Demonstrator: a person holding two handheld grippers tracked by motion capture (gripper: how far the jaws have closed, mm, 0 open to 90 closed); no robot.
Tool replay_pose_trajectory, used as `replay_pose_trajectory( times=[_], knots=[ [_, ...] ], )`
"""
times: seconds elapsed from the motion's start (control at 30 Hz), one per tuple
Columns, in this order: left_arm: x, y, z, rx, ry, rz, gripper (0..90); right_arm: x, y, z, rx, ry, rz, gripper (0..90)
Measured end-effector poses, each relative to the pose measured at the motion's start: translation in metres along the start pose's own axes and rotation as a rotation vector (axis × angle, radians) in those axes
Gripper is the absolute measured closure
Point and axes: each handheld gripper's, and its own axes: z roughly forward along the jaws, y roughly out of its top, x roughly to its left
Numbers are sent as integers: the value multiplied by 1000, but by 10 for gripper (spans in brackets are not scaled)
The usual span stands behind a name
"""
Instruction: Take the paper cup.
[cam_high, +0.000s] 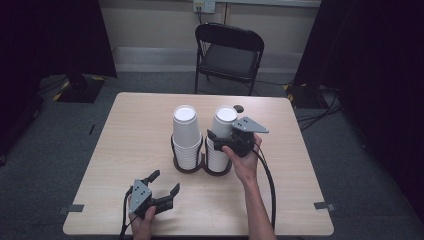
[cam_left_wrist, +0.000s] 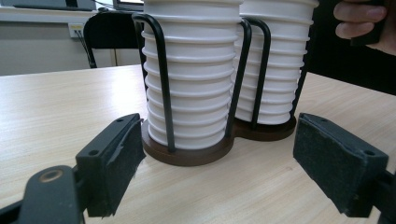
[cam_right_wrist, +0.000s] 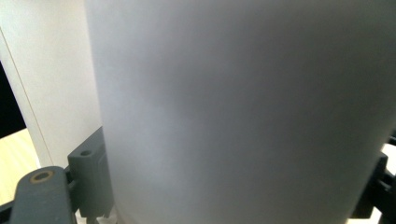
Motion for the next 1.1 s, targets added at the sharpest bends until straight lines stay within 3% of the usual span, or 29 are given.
replay_pose_trajectory(
  times=[0.33,0.53,1.1],
  knots=[
    [0,0,0,1,-6,-4,159,2,12,-6,-41,-15,-7,137],
    [0,0,0,1,-5,-1,159,5,14,-6,-32,-22,-32,137],
    [0,0,0,-1,-5,6,159,4,28,-12,-79,-23,-31,138]
  ],
)
